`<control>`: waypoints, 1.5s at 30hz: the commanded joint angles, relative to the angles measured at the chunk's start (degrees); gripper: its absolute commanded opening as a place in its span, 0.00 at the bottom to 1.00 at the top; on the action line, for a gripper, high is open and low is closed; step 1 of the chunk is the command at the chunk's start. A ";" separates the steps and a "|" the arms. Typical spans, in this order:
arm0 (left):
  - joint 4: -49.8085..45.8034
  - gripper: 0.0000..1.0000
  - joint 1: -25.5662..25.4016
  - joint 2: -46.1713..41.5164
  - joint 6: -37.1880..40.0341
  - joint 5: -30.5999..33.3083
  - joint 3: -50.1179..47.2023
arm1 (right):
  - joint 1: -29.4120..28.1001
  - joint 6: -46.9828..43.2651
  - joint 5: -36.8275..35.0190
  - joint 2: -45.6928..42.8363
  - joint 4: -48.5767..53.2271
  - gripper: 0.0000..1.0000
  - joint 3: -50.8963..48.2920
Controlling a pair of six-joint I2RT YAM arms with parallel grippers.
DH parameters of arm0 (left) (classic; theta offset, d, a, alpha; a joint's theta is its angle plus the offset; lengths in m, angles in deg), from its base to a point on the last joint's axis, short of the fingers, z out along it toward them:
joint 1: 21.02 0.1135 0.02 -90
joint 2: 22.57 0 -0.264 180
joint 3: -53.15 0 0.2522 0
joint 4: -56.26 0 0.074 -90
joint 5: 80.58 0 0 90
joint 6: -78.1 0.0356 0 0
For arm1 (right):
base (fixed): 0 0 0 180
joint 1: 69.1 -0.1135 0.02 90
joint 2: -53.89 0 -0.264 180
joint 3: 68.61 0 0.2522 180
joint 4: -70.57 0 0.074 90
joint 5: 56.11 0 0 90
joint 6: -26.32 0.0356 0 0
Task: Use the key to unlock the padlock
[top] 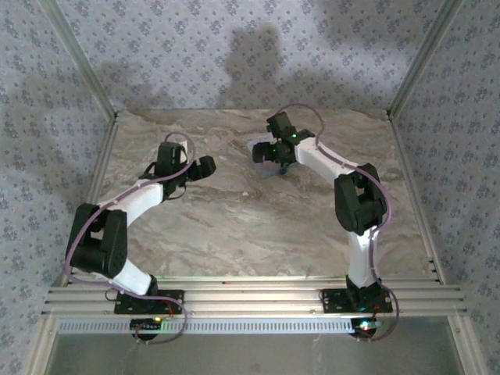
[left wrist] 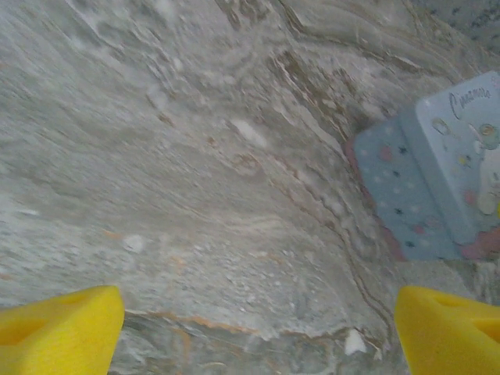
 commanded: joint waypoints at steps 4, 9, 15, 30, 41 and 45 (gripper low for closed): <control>1.75 0.83 -4.90 3.10 -7.65 -5.49 0.74 | 3.34 1.80 3.95 -2.36 5.96 0.91 9.11; 7.56 0.74 -7.55 8.96 -12.58 -8.76 2.75 | 10.27 -0.05 5.03 6.98 11.65 0.91 17.62; 5.65 0.66 -9.36 18.20 -12.46 -12.33 14.80 | 14.56 0.27 10.38 12.30 11.44 0.90 19.61; 5.46 0.58 -13.13 35.79 -15.06 -18.17 35.57 | 14.51 -0.20 17.74 -1.15 -2.18 0.62 -7.95; -10.93 0.61 -11.24 29.92 -3.62 -12.33 38.85 | 15.12 4.67 5.60 -13.83 4.66 0.82 -15.02; -19.30 0.64 -6.23 26.39 1.47 -6.60 40.63 | 15.46 4.50 1.15 -18.74 7.97 0.85 -12.91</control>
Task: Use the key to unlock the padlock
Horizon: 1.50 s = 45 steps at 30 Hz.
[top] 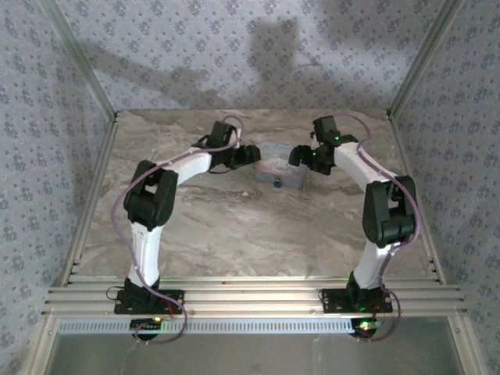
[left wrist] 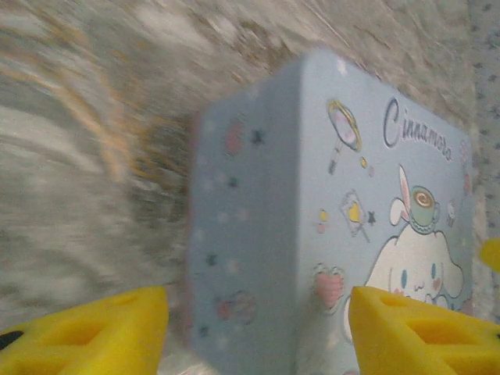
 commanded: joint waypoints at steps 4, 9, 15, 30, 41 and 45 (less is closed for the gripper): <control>-17.50 0.64 10.73 -4.50 6.18 13.20 8.81 | 0.32 1.44 -7.75 -8.62 3.98 0.85 2.31; -23.17 0.58 17.75 2.01 5.24 17.08 17.59 | -1.08 3.04 -8.39 -10.55 4.11 0.86 -0.33; -33.75 0.48 21.95 14.68 4.56 18.35 36.09 | -2.99 3.85 -10.35 -10.83 5.89 0.86 -2.13; -46.02 0.35 23.10 30.43 9.56 27.64 59.11 | -5.04 4.29 -13.42 -10.32 6.82 0.86 -2.63; -46.73 0.31 23.47 32.76 8.56 26.94 59.10 | -5.91 4.42 -13.72 -9.69 6.89 0.86 -2.45; -46.55 0.31 23.66 33.54 7.85 25.94 59.16 | -6.03 4.42 -14.06 -9.77 7.09 0.86 -2.69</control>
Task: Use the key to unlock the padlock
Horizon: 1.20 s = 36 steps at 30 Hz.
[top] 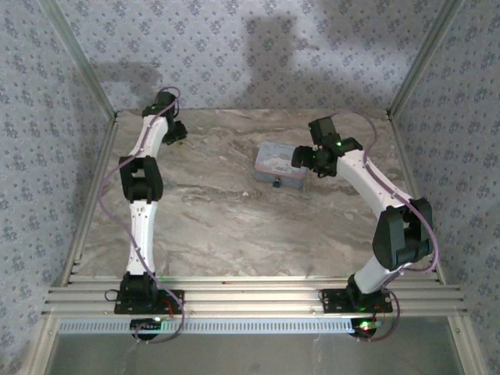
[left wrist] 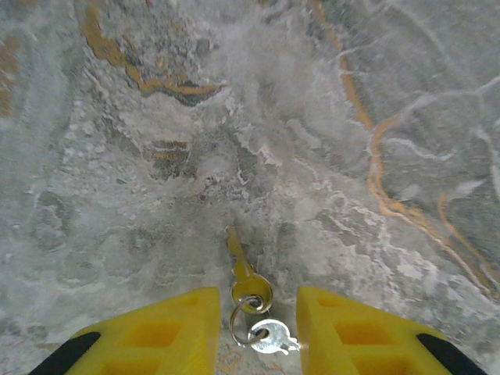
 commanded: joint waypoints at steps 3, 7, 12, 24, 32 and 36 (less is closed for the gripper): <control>-1.74 0.31 0.59 1.94 -0.84 -1.07 2.06 | -0.37 1.06 -1.75 0.41 1.71 0.86 -0.52; -2.35 0.25 0.59 2.25 -0.81 -1.16 1.96 | -0.62 1.13 -1.68 0.20 1.82 0.86 -0.58; -3.46 0.15 0.59 1.88 -0.18 -1.57 1.89 | -0.70 1.32 -1.82 -0.38 1.84 0.86 -0.69; 3.74 0.00 -1.72 -13.62 7.92 -9.75 -19.15 | -1.03 4.53 -1.33 -6.38 -1.56 0.87 -6.86; 18.28 0.00 -4.28 -32.62 9.00 -23.44 -48.55 | -1.17 9.07 1.42 -11.78 -6.43 0.86 -15.78; 25.88 0.00 -5.77 -42.63 8.70 -28.32 -60.95 | -1.61 10.12 2.41 -13.82 -7.23 0.86 -18.24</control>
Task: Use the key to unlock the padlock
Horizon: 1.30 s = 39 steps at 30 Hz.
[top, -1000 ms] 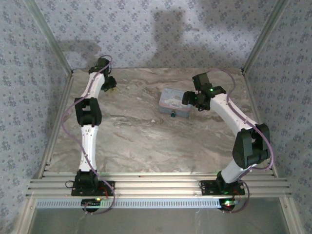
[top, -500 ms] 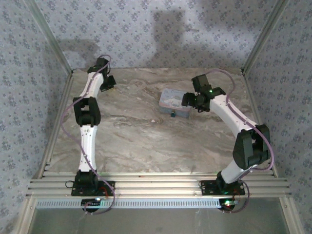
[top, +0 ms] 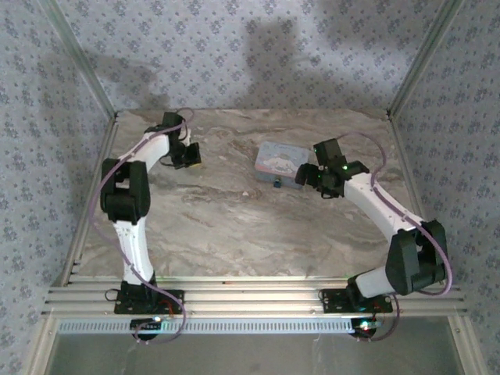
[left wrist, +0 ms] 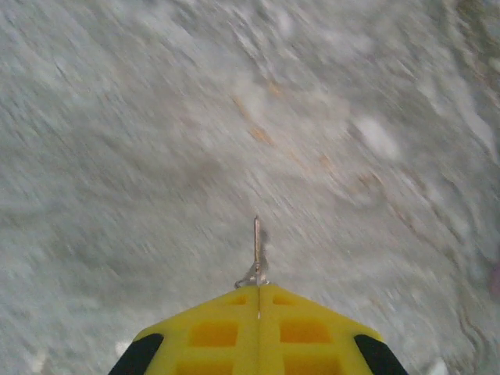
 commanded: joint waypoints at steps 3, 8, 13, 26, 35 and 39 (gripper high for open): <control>11.52 0.00 -2.45 -13.39 2.26 -7.67 -11.38 | -0.90 3.33 2.22 -4.35 -2.46 0.86 -3.08; 13.71 0.00 -6.03 -21.07 4.46 -8.07 -15.91 | -1.26 4.77 3.75 -7.83 -4.89 0.86 -6.29; 13.51 0.00 -7.44 -23.36 2.23 -14.48 -14.91 | -2.48 5.17 7.93 -10.57 -9.30 0.85 -8.43; 13.77 0.00 -10.29 -26.71 6.97 -32.35 -12.62 | -7.17 4.26 20.89 -10.97 -38.35 0.60 -11.39; 17.39 0.00 -11.17 -31.21 7.10 -39.15 -14.64 | -7.36 6.70 32.95 -5.15 -45.03 0.54 -4.86; 19.08 0.00 -11.78 -32.69 6.50 -41.54 -15.35 | -7.89 7.77 37.80 -3.14 -47.68 0.54 -3.15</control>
